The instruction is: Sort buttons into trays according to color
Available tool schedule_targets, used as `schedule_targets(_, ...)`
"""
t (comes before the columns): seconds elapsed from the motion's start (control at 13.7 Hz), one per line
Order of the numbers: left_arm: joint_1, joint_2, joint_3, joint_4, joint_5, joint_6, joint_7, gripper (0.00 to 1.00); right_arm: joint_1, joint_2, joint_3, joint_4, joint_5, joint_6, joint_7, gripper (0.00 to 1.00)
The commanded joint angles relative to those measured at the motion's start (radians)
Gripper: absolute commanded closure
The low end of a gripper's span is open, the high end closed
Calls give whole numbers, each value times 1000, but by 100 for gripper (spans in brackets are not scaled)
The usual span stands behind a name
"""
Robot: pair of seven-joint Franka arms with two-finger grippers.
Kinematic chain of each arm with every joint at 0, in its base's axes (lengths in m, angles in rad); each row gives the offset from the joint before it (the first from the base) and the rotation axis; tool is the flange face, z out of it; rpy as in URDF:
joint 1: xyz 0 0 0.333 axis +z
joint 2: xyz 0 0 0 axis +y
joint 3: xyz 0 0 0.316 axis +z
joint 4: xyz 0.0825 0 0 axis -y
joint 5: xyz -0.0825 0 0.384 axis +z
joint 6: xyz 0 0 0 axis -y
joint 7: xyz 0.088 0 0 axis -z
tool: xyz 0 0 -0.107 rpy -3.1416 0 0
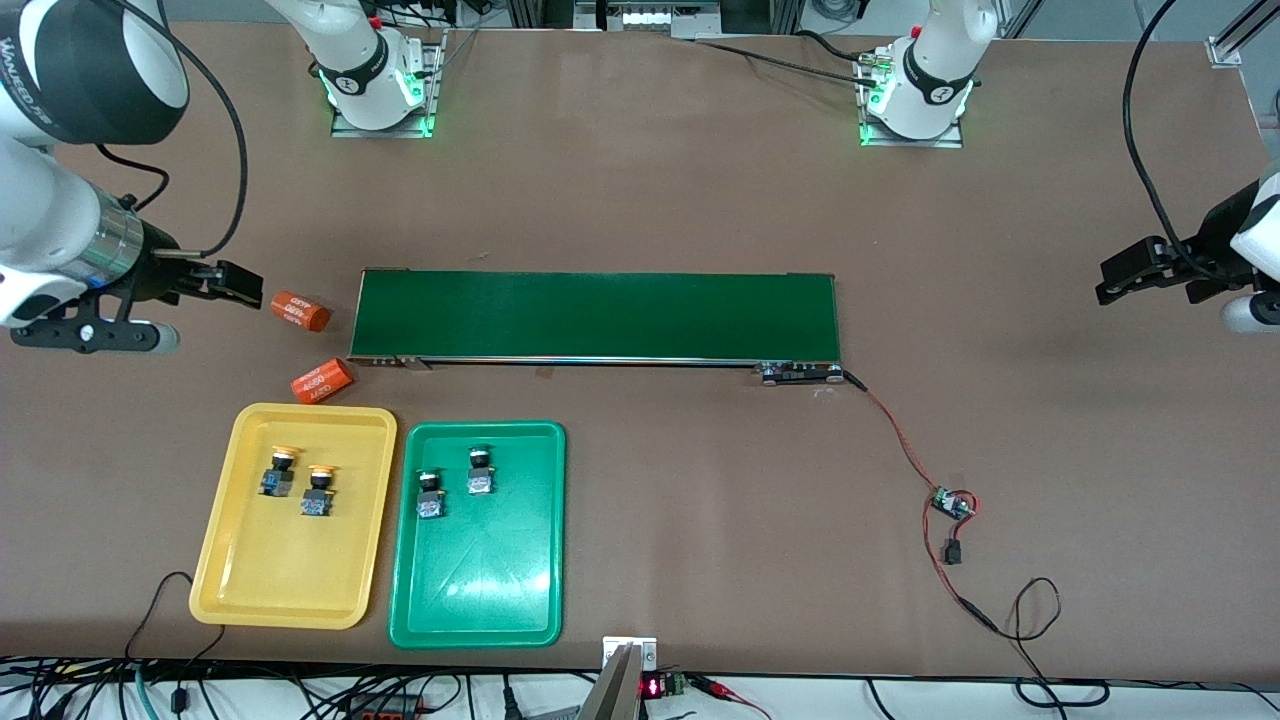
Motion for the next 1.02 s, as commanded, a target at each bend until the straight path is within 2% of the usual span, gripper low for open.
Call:
schedule_targets(0.0,7,-28,1,-26,-10,7,4,0,3,-52,-17,-34,20,-34,-8,0)
schedule_targets(0.36,7,-28,0,-25,-8,5,4,0,3,-76,-23,-40,20,-152,4,0)
schedule_targets(0.51,7,-28,1,-25,-8,5,4,0,6,-72,-23,-55,18,-140,4,0)
schedule_targets(0.95,5,-29,3,-23,-8,-4,4,0,11,-70,-22,-78,26,8,-5,0)
